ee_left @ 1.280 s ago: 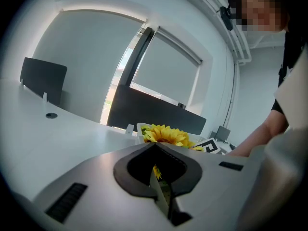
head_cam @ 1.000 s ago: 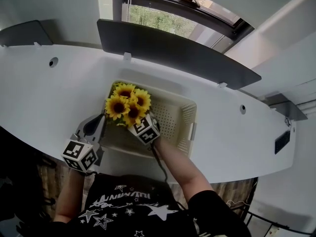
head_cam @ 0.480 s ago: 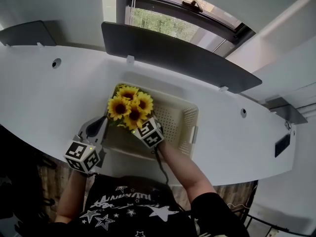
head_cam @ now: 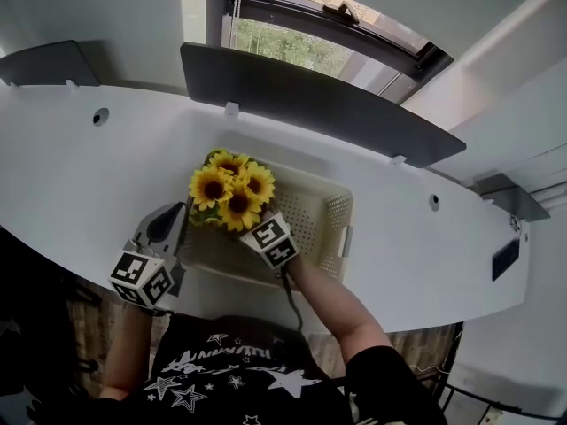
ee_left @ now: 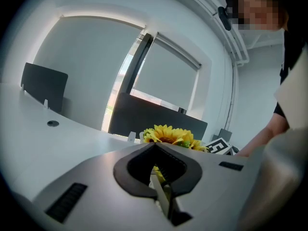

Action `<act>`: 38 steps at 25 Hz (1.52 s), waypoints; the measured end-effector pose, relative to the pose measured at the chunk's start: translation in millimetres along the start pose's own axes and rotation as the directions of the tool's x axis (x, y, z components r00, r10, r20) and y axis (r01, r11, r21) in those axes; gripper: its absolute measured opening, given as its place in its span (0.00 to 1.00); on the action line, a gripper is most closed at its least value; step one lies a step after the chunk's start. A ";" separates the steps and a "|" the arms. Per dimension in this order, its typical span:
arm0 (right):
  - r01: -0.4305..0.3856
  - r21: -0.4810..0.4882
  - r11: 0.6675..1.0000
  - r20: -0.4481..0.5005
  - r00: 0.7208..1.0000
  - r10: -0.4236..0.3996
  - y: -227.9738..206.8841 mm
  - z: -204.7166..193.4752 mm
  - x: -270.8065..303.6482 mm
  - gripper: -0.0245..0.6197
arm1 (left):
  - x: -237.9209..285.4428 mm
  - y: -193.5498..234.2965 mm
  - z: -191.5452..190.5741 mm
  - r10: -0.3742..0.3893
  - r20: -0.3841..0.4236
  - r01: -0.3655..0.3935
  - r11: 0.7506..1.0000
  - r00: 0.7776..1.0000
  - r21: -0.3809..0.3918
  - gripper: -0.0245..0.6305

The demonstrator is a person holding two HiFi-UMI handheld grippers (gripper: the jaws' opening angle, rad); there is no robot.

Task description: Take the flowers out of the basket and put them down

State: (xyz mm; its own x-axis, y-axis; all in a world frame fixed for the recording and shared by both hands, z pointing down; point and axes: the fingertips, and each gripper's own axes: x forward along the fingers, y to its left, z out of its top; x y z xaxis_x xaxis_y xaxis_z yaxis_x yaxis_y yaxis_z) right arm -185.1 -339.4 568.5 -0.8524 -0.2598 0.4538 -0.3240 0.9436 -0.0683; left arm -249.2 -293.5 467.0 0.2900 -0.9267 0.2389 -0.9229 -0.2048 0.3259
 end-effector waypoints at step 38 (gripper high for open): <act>-0.002 -0.120 0.993 0.296 0.954 0.038 39.9 88.6 -185.8 0.80 | -84.5 -86.4 5.4 0.132 0.185 -0.147 0.987 0.974 0.071 0.05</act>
State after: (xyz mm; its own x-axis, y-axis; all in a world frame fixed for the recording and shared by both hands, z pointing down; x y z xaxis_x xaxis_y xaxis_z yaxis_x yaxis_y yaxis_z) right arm -76.0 -271.7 402.7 -0.9473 -0.2731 0.1676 -0.2707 0.9619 0.0373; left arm -195.4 -199.2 413.6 0.1141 -0.9877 0.1068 -0.9712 -0.0882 0.2212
